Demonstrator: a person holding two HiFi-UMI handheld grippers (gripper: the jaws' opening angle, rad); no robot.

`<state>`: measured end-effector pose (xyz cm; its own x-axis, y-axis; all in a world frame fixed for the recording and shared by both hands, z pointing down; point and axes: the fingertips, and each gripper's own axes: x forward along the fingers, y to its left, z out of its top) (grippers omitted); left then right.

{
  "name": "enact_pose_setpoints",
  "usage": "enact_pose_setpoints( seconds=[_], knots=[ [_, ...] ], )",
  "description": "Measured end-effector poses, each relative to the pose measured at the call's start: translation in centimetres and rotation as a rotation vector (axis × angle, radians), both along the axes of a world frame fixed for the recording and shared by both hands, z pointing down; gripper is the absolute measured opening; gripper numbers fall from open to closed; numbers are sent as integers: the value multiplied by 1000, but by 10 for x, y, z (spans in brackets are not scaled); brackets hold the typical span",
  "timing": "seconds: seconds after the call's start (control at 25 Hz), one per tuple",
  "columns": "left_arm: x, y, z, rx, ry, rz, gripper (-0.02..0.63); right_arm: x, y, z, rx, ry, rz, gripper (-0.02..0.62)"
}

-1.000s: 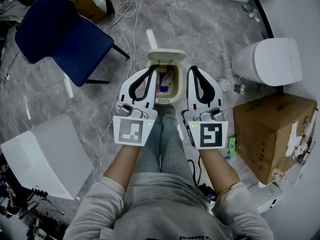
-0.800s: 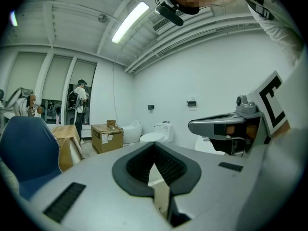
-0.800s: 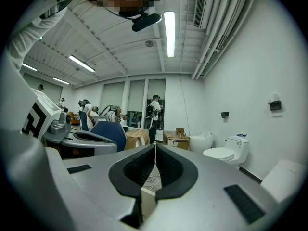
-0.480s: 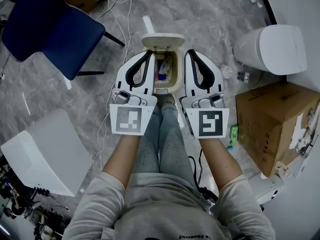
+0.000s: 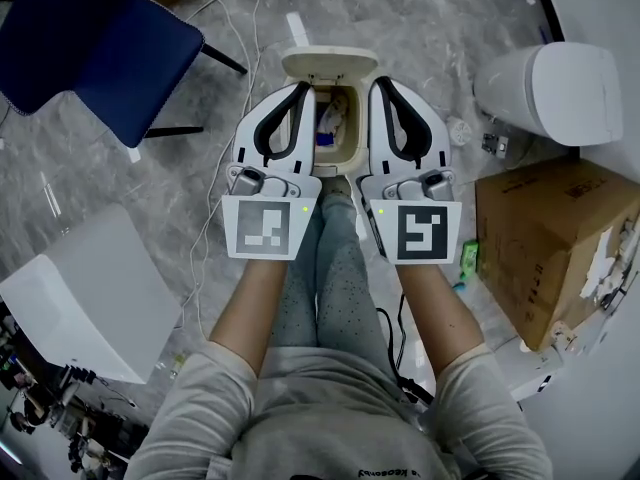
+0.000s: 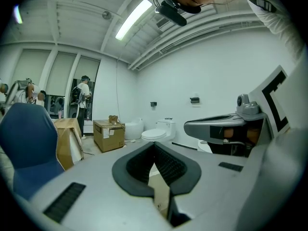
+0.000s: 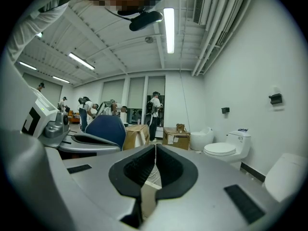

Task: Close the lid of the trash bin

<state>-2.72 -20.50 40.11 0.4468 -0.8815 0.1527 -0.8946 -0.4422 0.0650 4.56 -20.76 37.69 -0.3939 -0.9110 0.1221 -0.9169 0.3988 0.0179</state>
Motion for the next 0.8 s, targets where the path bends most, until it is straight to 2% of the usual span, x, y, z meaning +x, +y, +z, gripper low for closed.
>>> enact_pose_setpoints(
  seconds=[0.8],
  knots=[
    [-2,-32,64,-22,-52,34,20,-11,-31,68,-50,30,-12,34]
  ],
)
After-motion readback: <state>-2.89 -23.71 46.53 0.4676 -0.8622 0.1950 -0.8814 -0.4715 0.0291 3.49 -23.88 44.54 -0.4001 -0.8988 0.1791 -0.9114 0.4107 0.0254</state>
